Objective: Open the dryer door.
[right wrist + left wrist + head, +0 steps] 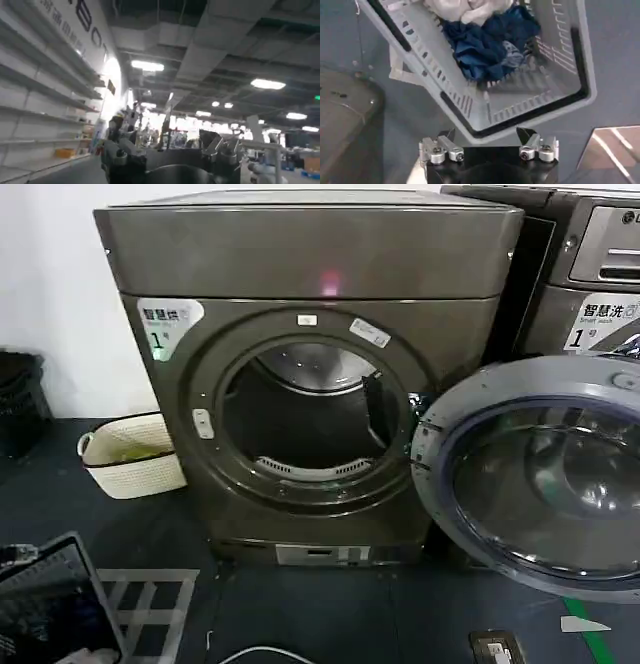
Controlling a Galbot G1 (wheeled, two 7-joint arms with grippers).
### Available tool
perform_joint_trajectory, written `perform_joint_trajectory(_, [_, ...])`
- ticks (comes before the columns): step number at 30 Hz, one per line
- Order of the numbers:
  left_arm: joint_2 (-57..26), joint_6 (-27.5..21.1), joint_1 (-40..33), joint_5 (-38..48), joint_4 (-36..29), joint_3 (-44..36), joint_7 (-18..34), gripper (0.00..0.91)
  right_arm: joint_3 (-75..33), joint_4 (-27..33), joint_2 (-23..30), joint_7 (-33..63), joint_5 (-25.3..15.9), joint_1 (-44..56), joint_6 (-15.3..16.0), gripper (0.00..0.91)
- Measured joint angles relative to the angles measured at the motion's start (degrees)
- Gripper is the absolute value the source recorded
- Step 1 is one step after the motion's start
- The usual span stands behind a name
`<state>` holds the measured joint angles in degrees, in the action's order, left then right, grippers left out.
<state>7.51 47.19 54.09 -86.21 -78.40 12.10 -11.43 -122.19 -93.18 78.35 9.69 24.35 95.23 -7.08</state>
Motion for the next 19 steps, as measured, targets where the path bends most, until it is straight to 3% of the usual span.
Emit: perform_joint_trajectory(19, [0.0,0.0,0.9,2.9,2.4,-1.1,0.0,0.907,-2.2,7.0,-0.9,-0.3,1.6,1.0,-2.0,0.907])
